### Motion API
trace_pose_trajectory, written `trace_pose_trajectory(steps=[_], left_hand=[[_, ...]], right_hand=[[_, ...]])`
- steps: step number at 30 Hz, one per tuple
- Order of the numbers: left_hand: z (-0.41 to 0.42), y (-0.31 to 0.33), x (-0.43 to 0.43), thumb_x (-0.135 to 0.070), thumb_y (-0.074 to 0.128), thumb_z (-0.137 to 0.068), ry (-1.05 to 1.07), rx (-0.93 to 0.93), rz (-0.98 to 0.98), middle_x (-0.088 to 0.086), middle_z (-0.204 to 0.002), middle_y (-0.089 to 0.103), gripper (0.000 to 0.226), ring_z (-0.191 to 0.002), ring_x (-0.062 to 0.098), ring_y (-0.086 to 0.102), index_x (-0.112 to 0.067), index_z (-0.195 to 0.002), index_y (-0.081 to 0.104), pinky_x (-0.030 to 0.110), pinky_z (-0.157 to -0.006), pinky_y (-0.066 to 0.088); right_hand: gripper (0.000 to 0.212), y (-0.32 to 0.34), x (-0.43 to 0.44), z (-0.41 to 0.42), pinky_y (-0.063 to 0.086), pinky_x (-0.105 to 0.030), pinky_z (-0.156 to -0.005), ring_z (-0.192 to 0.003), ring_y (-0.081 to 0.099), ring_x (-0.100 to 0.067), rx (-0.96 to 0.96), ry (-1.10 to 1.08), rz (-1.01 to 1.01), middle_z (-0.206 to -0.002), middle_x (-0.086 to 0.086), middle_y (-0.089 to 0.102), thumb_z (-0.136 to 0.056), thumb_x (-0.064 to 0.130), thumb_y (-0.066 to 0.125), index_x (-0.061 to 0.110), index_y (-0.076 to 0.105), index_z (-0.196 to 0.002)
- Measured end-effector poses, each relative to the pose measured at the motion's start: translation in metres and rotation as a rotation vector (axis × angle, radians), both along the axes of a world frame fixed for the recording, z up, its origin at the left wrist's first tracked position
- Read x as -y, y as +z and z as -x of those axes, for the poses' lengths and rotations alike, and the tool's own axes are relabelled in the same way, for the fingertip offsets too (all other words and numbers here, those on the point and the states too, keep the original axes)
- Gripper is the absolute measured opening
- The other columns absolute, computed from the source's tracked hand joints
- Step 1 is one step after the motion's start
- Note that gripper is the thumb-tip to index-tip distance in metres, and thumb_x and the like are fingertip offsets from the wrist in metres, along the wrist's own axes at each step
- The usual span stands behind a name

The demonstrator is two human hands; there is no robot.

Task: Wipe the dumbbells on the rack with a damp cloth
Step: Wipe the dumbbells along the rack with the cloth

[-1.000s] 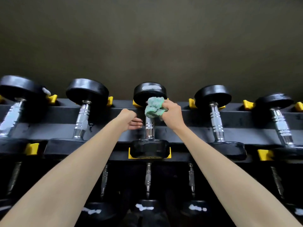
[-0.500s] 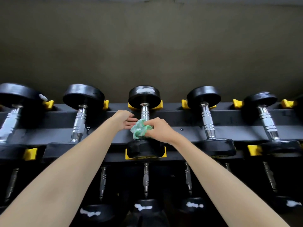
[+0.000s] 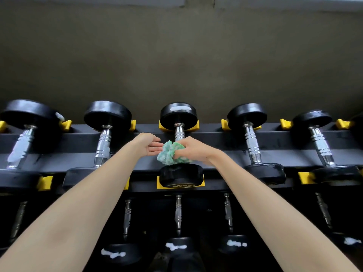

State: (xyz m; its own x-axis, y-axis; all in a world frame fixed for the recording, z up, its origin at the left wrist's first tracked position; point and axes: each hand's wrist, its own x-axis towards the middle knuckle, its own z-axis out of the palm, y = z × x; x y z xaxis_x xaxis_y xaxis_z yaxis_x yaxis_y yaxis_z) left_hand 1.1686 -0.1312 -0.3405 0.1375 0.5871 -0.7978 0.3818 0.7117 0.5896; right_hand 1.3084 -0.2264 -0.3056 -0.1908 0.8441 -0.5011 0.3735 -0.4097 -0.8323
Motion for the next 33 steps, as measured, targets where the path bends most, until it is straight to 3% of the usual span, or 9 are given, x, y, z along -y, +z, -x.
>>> trace_pose_trajectory(steps=[5, 9, 11, 14, 16, 20, 24, 28, 33], left_hand=[[-0.008, 0.006, -0.002, -0.006, 0.036, -0.099, -0.006, 0.013, 0.014, 0.02, -0.123, 0.059, 0.031, -0.104, 0.029, 0.06, 0.001, -0.127, 0.048, 0.033, -0.081, 0.048], [-0.022, 0.011, -0.006, -0.004, 0.04, -0.098, -0.045, 0.013, -0.001, 0.021, -0.121, 0.059, 0.03, -0.107, 0.03, 0.06, 0.002, -0.125, 0.049, 0.034, -0.083, 0.05], [-0.029, 0.012, -0.006, -0.005, 0.044, -0.096, -0.096, -0.013, -0.016, 0.02, -0.111, 0.061, 0.027, -0.095, 0.026, 0.063, 0.003, -0.122, 0.052, 0.034, -0.081, 0.051], [-0.036, 0.011, -0.01, -0.011, 0.056, -0.092, -0.191, -0.06, -0.044, 0.012, -0.086, 0.061, 0.025, -0.071, 0.017, 0.06, 0.002, -0.113, 0.058, 0.024, -0.064, 0.054], [-0.038, 0.01, -0.014, -0.013, 0.063, -0.088, -0.245, -0.074, -0.055, 0.009, -0.084, 0.063, 0.024, -0.068, 0.014, 0.06, 0.0, -0.108, 0.062, 0.018, -0.054, 0.053], [-0.044, 0.009, -0.02, -0.015, 0.068, -0.084, -0.334, -0.06, -0.044, 0.007, -0.081, 0.066, 0.011, -0.063, 0.01, 0.057, -0.006, -0.084, 0.063, 0.015, -0.056, 0.047], [-0.049, 0.007, -0.024, -0.016, 0.07, -0.083, -0.378, -0.075, -0.066, 0.005, -0.075, 0.063, 0.014, -0.057, 0.008, 0.05, -0.006, -0.082, 0.059, 0.016, -0.059, 0.045], [-0.05, 0.007, -0.028, -0.016, 0.07, -0.083, -0.406, -0.099, -0.057, 0.004, -0.073, 0.062, 0.014, -0.055, 0.008, 0.051, -0.006, -0.082, 0.059, 0.015, -0.058, 0.045], [-0.05, 0.004, -0.028, -0.015, 0.069, -0.084, -0.387, -0.069, -0.049, 0.002, -0.064, 0.059, 0.017, -0.038, 0.002, 0.047, -0.008, -0.075, 0.056, 0.012, -0.049, 0.042]], right_hand=[[0.009, 0.002, 0.006, -0.022, 0.041, -0.025, -0.066, -0.07, 0.053, -0.014, -0.143, -0.198, 0.069, -0.075, -0.002, 0.058, -0.064, 0.015, 0.052, 0.011, 0.059, -0.069], [0.016, -0.009, 0.014, -0.05, 0.045, -0.032, -0.073, -0.08, 0.061, -0.022, -0.339, -0.639, 0.096, -0.086, -0.008, 0.066, -0.078, 0.01, 0.047, 0.009, 0.062, -0.082], [0.011, -0.018, 0.012, -0.059, 0.046, -0.036, -0.079, -0.088, 0.061, -0.026, -0.26, -0.875, 0.058, -0.096, -0.013, 0.066, -0.076, 0.009, 0.053, 0.01, 0.062, -0.081], [0.013, -0.023, 0.006, -0.063, 0.048, -0.029, -0.069, -0.079, 0.059, -0.018, -0.265, -1.119, 0.043, -0.085, -0.004, 0.063, -0.084, 0.002, 0.054, 0.014, 0.058, -0.08], [0.009, -0.026, 0.001, -0.063, 0.051, -0.028, -0.07, -0.081, 0.06, -0.015, -0.279, -1.15, 0.035, -0.087, -0.002, 0.063, -0.087, 0.005, 0.056, 0.012, 0.059, -0.091], [0.014, -0.033, -0.021, -0.059, 0.052, -0.035, -0.088, -0.098, 0.063, -0.021, -0.199, -1.187, -0.013, -0.104, -0.008, 0.066, -0.086, 0.012, 0.062, 0.012, 0.063, -0.1], [0.006, -0.034, -0.043, -0.061, 0.047, -0.024, -0.072, -0.092, 0.058, -0.018, -0.067, -1.246, -0.089, -0.099, -0.005, 0.062, -0.088, 0.014, 0.059, 0.014, 0.063, -0.092], [0.019, -0.036, -0.067, -0.06, 0.049, -0.03, -0.086, -0.093, 0.057, -0.02, 0.047, -1.203, -0.121, -0.095, -0.004, 0.061, -0.09, 0.013, 0.055, 0.006, 0.068, -0.101], [0.023, -0.037, -0.087, -0.054, 0.042, -0.03, -0.08, -0.091, 0.049, -0.022, 0.176, -1.036, -0.046, -0.089, -0.005, 0.054, -0.092, 0.011, 0.045, 0.0, 0.065, -0.099]])
